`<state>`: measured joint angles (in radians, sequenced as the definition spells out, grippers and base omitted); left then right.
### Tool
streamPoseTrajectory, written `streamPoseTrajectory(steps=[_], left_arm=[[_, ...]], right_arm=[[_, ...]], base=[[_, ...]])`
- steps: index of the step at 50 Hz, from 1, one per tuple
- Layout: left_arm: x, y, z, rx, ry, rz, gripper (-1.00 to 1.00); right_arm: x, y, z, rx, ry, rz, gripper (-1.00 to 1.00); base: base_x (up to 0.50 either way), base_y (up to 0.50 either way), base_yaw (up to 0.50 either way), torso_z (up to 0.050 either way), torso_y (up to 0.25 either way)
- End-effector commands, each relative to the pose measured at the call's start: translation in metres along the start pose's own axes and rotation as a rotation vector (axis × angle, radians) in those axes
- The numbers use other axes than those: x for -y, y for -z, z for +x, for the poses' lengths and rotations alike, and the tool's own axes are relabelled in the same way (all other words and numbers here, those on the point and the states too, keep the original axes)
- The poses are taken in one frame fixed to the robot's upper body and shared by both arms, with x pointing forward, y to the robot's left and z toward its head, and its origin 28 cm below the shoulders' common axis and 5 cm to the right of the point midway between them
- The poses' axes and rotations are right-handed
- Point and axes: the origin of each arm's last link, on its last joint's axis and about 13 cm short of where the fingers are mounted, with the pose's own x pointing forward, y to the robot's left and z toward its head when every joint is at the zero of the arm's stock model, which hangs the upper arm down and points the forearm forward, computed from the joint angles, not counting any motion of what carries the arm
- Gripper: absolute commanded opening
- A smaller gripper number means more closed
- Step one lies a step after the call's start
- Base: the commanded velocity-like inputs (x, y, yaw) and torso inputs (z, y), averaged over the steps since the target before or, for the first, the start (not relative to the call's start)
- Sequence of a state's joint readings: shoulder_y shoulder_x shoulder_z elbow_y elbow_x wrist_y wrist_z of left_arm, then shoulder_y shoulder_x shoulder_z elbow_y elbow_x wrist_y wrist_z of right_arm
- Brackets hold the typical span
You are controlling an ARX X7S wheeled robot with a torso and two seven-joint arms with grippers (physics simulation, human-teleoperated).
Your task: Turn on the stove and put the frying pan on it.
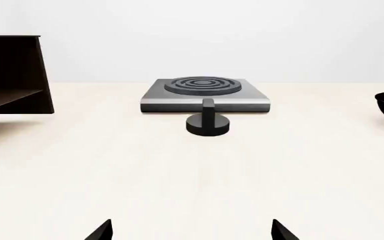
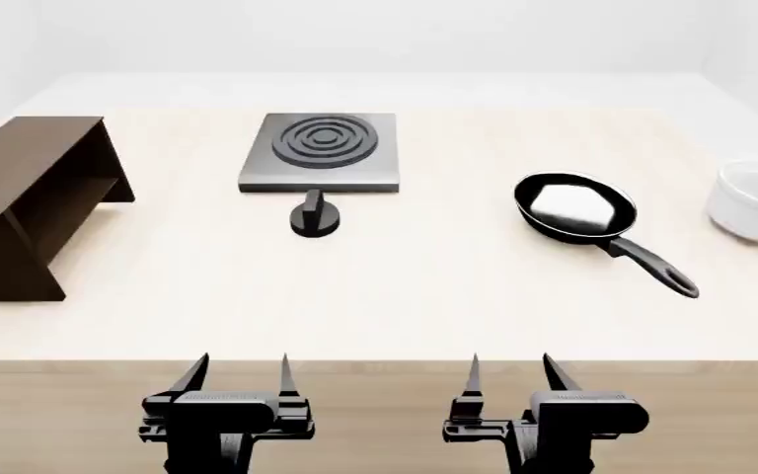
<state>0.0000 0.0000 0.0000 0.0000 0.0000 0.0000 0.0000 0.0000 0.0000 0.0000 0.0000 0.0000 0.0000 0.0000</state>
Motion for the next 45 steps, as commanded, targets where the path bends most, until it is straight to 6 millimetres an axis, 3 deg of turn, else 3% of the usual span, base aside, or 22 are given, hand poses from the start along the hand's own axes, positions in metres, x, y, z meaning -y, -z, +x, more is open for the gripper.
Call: streamPoseTrajectory(steps=[1, 14, 15, 16, 18, 22, 34, 45], left_arm=[[0.0, 0.0, 0.0, 0.003, 0.002, 0.0, 1.0], [0.0, 0.001, 0.0, -0.003, -0.008, 0.017, 1.0], [-0.022, -0.034, 0.011, 0.016, -0.009, -0.125, 1.0], [0.001, 0.001, -0.001, -0.048, -0.004, 0.001, 1.0], [0.002, 0.004, -0.004, 0.024, -0.015, 0.055, 1.0], [0.005, 0.009, -0.008, 0.057, -0.029, 0.088, 1.0], [0.006, 0.013, -0.009, 0.023, -0.032, 0.085, 1.0], [0.005, 0.002, -0.006, 0.07, -0.073, 0.11, 1.0]], right_arm=[[-0.001, 0.0, 0.0, -0.002, 0.003, -0.02, 1.0], [-0.001, 0.0, -0.001, 0.003, 0.01, -0.031, 1.0], [0.006, -0.028, -0.009, 0.097, 0.043, -0.02, 1.0], [-0.001, -0.008, 0.0, 0.038, 0.01, -0.031, 1.0], [-0.002, 0.004, -0.002, -0.01, 0.006, -0.033, 1.0], [-0.003, 0.008, -0.002, -0.025, -0.001, -0.034, 1.0], [-0.003, 0.009, -0.002, -0.034, 0.002, -0.026, 1.0], [-0.003, 0.001, -0.002, 0.006, 0.031, -0.04, 1.0]], base=[[0.0, 0.0, 0.0, 0.0, 0.0], [0.0, 0.0, 0.0, 0.0, 0.0], [0.0, 0.0, 0.0, 0.0, 0.0], [0.0, 0.0, 0.0, 0.0, 0.0], [0.0, 0.0, 0.0, 0.0, 0.0], [0.0, 0.0, 0.0, 0.0, 0.0], [0.0, 0.0, 0.0, 0.0, 0.0], [0.12, 0.0, 0.0, 0.0, 0.0]])
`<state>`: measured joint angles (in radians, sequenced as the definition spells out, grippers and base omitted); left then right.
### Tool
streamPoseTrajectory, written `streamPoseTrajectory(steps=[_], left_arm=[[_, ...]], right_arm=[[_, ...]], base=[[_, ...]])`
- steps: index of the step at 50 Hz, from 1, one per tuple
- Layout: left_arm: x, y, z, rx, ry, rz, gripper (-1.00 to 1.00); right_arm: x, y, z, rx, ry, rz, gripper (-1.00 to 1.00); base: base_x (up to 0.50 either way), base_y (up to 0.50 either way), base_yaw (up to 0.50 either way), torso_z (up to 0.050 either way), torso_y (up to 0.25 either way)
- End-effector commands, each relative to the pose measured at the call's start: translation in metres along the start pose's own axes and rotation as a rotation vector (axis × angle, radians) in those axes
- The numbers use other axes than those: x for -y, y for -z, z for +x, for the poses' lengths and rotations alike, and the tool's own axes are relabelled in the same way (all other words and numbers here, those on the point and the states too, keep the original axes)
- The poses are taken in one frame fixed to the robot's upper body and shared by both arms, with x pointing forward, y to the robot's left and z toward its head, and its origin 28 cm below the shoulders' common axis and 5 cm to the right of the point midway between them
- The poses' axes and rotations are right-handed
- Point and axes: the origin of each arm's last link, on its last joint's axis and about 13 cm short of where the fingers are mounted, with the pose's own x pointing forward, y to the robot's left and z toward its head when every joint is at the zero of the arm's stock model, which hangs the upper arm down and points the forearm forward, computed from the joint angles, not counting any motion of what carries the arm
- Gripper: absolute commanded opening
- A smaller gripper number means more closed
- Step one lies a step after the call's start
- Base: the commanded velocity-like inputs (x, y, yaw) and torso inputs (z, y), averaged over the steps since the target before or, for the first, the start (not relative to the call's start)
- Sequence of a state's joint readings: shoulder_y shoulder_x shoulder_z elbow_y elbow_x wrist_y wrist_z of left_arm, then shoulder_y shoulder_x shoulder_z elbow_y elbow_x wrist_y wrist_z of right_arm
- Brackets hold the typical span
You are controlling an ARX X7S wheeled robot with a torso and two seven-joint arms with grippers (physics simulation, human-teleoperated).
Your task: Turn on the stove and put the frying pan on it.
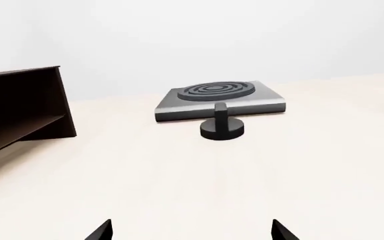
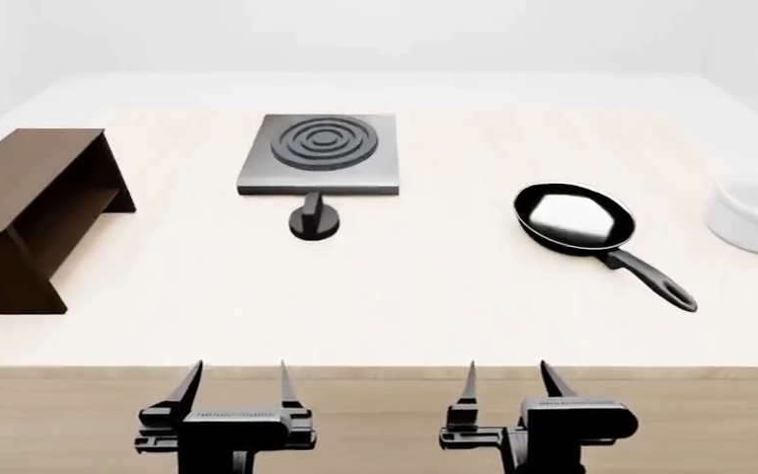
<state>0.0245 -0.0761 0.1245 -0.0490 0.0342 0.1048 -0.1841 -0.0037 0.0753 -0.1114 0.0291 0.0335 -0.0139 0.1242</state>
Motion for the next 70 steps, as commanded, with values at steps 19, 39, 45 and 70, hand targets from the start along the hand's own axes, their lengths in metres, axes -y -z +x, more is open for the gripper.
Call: streamPoseTrajectory(steps=[19, 39, 45, 70], left_arm=[[-0.003, -0.017, 0.005, 0.042, -0.033, 0.018, 1.0], [-0.004, -0.017, 0.006, 0.038, -0.035, 0.025, 1.0], [-0.004, -0.016, 0.007, 0.035, -0.037, 0.029, 1.0], [-0.025, -0.001, 0.025, -0.029, -0.158, 0.054, 1.0]], right_arm=[[0.004, -0.018, 0.003, 0.064, 0.041, 0.011, 1.0], [0.003, -0.017, 0.006, 0.038, 0.048, -0.016, 1.0], [0.003, -0.016, 0.005, 0.039, 0.042, -0.014, 1.0], [0.001, -0.014, 0.004, 0.033, 0.019, -0.011, 1.0]], base=[[0.5, 0.0, 0.0, 0.0, 0.0], [0.47, 0.0, 0.0, 0.0, 0.0], [0.0, 0.0, 0.0, 0.0, 0.0], [0.0, 0.0, 0.0, 0.0, 0.0]])
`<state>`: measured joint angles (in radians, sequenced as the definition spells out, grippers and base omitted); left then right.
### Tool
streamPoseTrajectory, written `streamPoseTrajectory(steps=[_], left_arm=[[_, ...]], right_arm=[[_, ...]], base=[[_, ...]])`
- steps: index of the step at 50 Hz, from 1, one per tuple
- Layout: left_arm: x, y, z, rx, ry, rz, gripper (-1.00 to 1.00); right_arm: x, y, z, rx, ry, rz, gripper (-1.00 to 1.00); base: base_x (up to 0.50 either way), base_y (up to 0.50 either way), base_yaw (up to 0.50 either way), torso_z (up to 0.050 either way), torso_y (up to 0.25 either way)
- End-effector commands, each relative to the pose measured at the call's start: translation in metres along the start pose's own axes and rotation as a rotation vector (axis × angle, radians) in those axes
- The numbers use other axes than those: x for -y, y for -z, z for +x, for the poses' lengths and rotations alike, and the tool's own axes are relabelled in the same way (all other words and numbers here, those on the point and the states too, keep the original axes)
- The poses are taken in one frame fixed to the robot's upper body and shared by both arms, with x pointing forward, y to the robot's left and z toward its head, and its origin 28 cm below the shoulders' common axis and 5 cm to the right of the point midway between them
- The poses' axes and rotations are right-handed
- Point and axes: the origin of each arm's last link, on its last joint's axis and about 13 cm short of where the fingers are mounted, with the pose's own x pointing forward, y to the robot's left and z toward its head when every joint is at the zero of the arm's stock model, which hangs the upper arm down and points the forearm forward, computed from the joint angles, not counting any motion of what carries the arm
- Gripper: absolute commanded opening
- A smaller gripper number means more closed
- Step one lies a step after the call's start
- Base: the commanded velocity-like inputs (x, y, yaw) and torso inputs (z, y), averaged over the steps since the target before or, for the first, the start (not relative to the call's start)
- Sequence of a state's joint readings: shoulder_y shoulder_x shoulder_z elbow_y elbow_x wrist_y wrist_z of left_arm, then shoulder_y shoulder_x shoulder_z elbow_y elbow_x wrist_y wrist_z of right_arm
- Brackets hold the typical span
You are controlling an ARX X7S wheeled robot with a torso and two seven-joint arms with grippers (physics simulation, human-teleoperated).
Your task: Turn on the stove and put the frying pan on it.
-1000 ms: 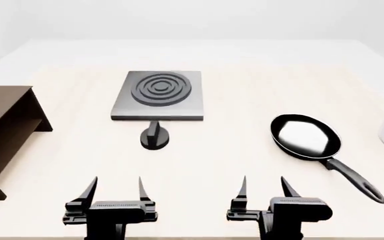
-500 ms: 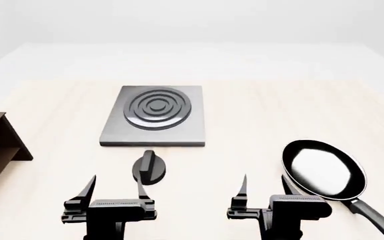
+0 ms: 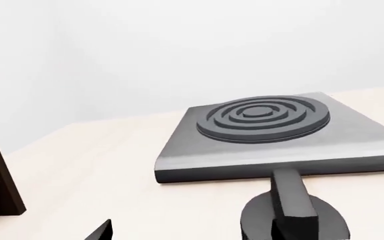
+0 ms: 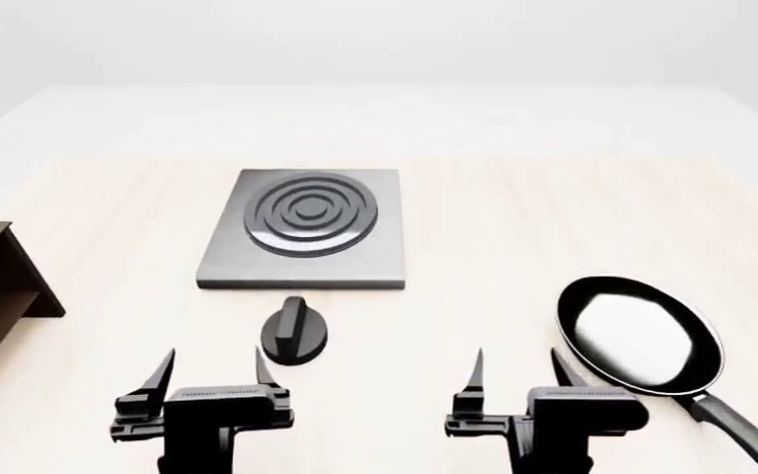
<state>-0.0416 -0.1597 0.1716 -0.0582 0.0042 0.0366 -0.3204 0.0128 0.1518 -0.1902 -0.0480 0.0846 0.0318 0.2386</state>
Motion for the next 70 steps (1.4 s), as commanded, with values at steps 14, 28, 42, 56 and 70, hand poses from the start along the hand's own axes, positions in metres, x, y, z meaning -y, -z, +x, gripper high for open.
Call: streamPoseTrajectory(steps=[14, 28, 42, 56, 70], left_arm=[[-0.008, 0.007, 0.027, -0.03, -0.09, 0.012, 1.0], [0.002, 0.013, 0.037, -0.057, -0.067, 0.048, 1.0], [0.016, 0.016, 0.04, -0.063, -0.014, 0.073, 1.0], [0.037, 0.011, 0.039, -0.037, 0.092, 0.093, 1.0], [0.049, -0.015, 0.03, 0.024, 0.204, 0.059, 1.0]], right_arm=[[-0.001, 0.001, 0.0, -0.008, -0.021, 0.009, 1.0], [-0.001, 0.002, 0.001, -0.013, -0.027, 0.009, 1.0], [-0.001, 0.003, 0.001, -0.019, -0.038, 0.008, 1.0], [-0.001, 0.006, -0.001, -0.027, -0.047, 0.008, 1.0], [0.001, 0.006, -0.002, -0.028, -0.039, 0.013, 1.0]], base=[[0.0, 0.0, 0.0, 0.0, 0.0], [0.0, 0.0, 0.0, 0.0, 0.0], [0.0, 0.0, 0.0, 0.0, 0.0], [0.0, 0.0, 0.0, 0.0, 0.0], [0.0, 0.0, 0.0, 0.0, 0.0]])
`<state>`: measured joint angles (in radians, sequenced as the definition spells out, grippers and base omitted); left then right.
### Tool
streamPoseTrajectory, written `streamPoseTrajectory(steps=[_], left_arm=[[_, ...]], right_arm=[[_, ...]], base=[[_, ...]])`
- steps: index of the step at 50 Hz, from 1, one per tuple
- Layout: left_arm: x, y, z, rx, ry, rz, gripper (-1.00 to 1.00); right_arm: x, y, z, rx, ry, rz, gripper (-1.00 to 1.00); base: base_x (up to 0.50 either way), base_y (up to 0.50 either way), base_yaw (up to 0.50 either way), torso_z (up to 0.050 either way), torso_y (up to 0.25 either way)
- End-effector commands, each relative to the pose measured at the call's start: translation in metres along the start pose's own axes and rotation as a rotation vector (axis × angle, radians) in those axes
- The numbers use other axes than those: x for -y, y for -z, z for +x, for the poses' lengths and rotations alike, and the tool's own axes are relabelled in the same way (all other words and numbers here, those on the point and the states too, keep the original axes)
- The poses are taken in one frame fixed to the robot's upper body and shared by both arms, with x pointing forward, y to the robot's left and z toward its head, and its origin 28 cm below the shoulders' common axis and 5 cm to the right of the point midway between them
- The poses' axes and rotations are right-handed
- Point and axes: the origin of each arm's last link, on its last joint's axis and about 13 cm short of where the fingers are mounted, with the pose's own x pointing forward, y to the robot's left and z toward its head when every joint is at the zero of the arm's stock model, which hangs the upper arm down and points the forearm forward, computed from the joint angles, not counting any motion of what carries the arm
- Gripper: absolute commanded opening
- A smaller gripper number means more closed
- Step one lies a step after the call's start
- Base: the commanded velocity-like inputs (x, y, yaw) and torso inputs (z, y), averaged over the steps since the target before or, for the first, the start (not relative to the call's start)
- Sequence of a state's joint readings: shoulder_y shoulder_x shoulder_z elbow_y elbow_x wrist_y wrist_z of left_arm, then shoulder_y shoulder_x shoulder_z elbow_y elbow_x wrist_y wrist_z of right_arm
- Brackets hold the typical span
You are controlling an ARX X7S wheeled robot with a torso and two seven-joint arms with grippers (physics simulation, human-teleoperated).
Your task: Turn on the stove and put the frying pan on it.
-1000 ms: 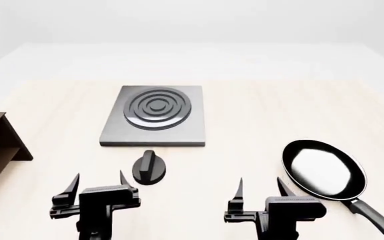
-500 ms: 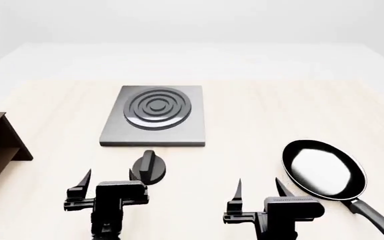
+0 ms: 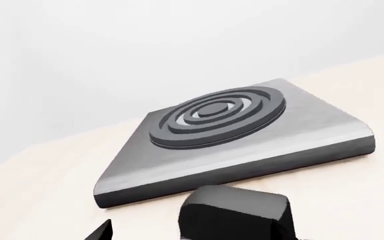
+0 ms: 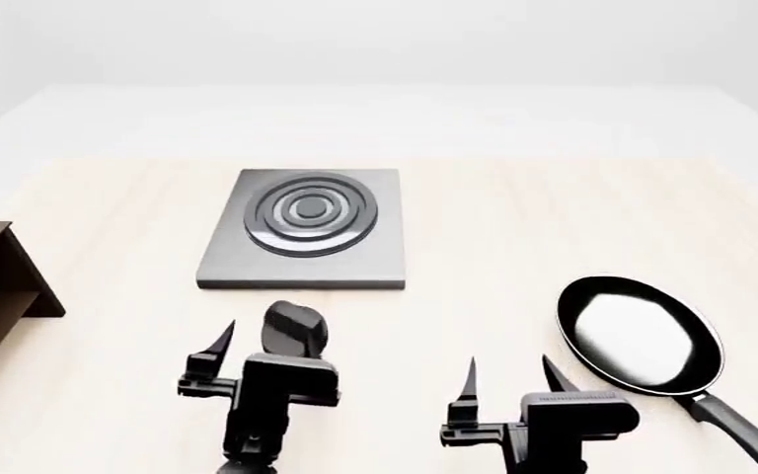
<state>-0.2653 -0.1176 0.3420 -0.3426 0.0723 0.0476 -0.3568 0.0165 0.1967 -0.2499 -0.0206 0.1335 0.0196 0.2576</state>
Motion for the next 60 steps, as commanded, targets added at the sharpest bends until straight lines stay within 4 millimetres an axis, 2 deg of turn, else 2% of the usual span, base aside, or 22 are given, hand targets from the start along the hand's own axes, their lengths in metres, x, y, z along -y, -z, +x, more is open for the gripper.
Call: streamPoseTrajectory(steps=[1, 4, 7, 12, 17, 23, 25, 28, 33, 35, 39, 45, 48, 54, 60], left_arm=[[0.008, -0.023, -0.009, 0.039, 0.11, -0.06, 1.0], [0.004, -0.034, -0.016, 0.045, 0.124, -0.093, 1.0], [-0.009, -0.05, -0.026, 0.016, 0.134, -0.171, 1.0], [-0.024, -0.062, -0.034, 0.002, 0.067, -0.191, 1.0], [-0.034, -0.066, -0.041, -0.027, -0.029, -0.135, 1.0], [-0.044, -0.073, -0.048, -0.007, 0.007, -0.163, 1.0], [-0.045, -0.073, -0.049, -0.002, 0.012, -0.163, 1.0], [-0.045, -0.072, -0.05, 0.005, 0.003, -0.153, 1.0], [-0.045, -0.061, -0.05, -0.001, -0.016, -0.117, 1.0], [-0.046, -0.06, -0.049, -0.004, -0.022, -0.12, 1.0], [-0.047, -0.06, -0.05, -0.001, -0.024, -0.123, 1.0], [-0.046, -0.055, -0.049, -0.015, -0.024, -0.128, 1.0], [-0.046, -0.055, -0.05, -0.012, -0.026, -0.128, 1.0], [-0.047, -0.056, -0.049, -0.01, -0.022, -0.14, 1.0], [-0.047, -0.054, -0.049, -0.006, -0.022, -0.139, 1.0]], right_arm=[[0.002, 0.0, 0.001, 0.0, -0.001, 0.015, 1.0], [0.002, 0.0, 0.001, 0.0, 0.002, 0.013, 1.0], [0.002, -0.001, 0.0, -0.003, -0.019, 0.011, 1.0], [0.002, -0.003, 0.001, -0.07, -0.063, -0.007, 1.0], [0.004, -0.021, 0.0, -0.044, -0.101, -0.056, 1.0], [0.009, -0.054, -0.003, -0.004, -0.117, -0.141, 1.0], [0.011, -0.067, -0.004, 0.009, -0.119, -0.161, 1.0], [0.013, -0.072, -0.004, 0.006, -0.125, -0.164, 1.0], [0.023, -0.094, -0.006, -0.018, -0.176, -0.225, 1.0], [0.029, -0.11, -0.009, -0.011, -0.174, -0.265, 1.0], [0.038, -0.128, -0.013, -0.005, -0.154, -0.315, 1.0], [0.061, -0.153, -0.014, -0.043, -0.086, -0.512, 1.0], [0.067, -0.152, -0.019, -0.076, -0.132, -0.629, 1.0], [0.084, -0.151, -0.015, -0.237, -0.102, -0.867, 1.0], [0.101, -0.175, -0.011, -0.324, -0.093, -0.961, 1.0]], base=[[0.0, 0.0, 0.0, 0.0, 0.0], [0.0, 0.0, 0.0, 0.0, 0.0], [0.0, 0.0, 0.0, 0.0, 0.0], [0.0, 0.0, 0.0, 0.0, 0.0], [0.0, 0.0, 0.0, 0.0, 0.0], [0.0, 0.0, 0.0, 0.0, 0.0], [0.0, 0.0, 0.0, 0.0, 0.0], [0.0, 0.0, 0.0, 0.0, 0.0], [0.0, 0.0, 0.0, 0.0, 0.0], [0.0, 0.0, 0.0, 0.0, 0.0], [0.0, 0.0, 0.0, 0.0, 0.0], [0.0, 0.0, 0.0, 0.0, 0.0], [0.0, 0.0, 0.0, 0.0, 0.0], [0.0, 0.0, 0.0, 0.0, 0.0], [0.0, 0.0, 0.0, 0.0, 0.0]])
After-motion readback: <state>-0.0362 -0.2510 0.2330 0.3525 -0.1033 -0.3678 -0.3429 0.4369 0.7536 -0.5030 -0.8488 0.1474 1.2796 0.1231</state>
